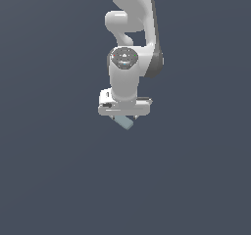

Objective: Pick up the object and move it to a goal position.

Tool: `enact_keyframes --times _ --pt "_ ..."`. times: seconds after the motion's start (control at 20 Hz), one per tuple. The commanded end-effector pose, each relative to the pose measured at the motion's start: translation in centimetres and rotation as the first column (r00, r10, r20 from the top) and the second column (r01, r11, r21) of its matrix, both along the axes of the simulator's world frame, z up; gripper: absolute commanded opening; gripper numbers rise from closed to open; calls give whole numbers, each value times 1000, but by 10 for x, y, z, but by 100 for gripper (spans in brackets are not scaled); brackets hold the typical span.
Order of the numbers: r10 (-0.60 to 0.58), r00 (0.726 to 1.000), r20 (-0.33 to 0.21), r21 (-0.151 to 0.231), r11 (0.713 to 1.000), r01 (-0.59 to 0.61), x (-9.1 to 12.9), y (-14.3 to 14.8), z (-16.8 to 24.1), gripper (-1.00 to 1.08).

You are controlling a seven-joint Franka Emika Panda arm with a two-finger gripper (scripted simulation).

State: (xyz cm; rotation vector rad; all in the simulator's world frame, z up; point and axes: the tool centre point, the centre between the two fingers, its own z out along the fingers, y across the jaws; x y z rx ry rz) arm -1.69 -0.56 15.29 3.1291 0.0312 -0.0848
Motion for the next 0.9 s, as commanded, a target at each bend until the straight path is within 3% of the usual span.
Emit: enact_keyframes --times 0.0,0.45,0.85 --pt "0 1000 0 0 1000 0 0 0 0 100" --pt "-83 996 30 16 996 82 7 -18 12 100" --pt "-69 997 30 15 998 68 6 -18 10 100"
